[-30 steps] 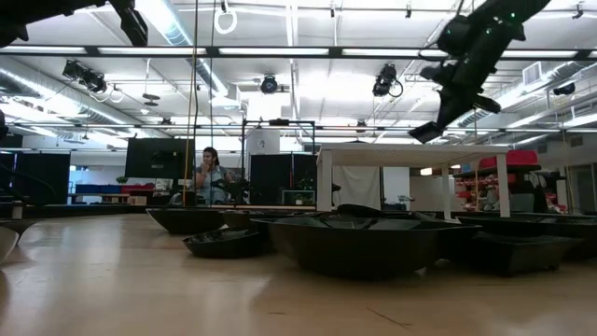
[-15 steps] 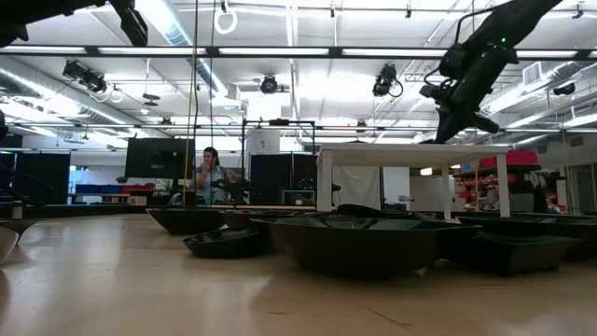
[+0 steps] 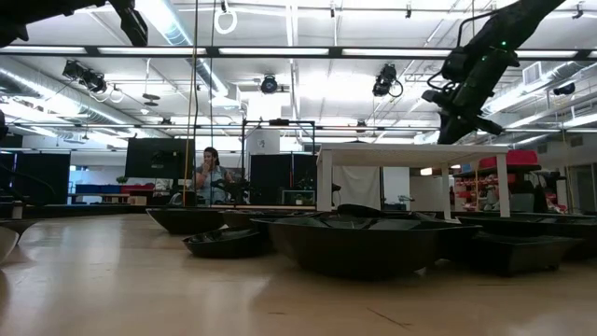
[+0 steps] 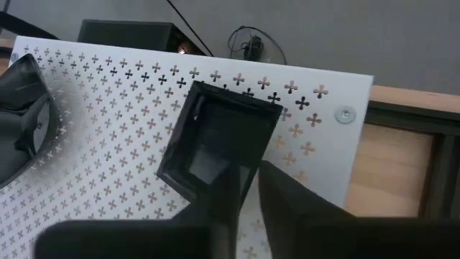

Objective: Pick & Place Mini shaped plates
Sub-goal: Put the square plate on the shelf, then put the drop shaped plate on the shelf

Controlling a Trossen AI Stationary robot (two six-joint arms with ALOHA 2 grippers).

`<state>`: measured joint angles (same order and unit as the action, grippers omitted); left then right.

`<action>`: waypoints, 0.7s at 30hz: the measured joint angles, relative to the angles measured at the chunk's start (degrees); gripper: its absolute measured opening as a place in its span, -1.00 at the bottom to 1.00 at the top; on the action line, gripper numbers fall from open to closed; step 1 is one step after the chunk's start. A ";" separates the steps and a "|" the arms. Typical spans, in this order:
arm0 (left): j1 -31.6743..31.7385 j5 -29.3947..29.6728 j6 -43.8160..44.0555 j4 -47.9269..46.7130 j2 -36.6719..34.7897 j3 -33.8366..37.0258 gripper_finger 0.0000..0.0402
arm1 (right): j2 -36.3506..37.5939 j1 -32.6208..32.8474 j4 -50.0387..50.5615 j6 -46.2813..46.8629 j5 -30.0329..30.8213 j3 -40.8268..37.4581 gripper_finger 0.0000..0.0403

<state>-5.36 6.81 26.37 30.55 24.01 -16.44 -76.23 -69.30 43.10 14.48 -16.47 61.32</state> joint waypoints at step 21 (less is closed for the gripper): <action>0.01 0.00 0.00 0.00 0.00 -0.01 -0.79 | 12.80 6.72 2.64 -6.50 7.45 0.00 -0.66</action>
<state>-5.34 6.81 26.37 30.55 24.01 -16.45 -63.43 -62.58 45.74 7.98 -9.02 61.32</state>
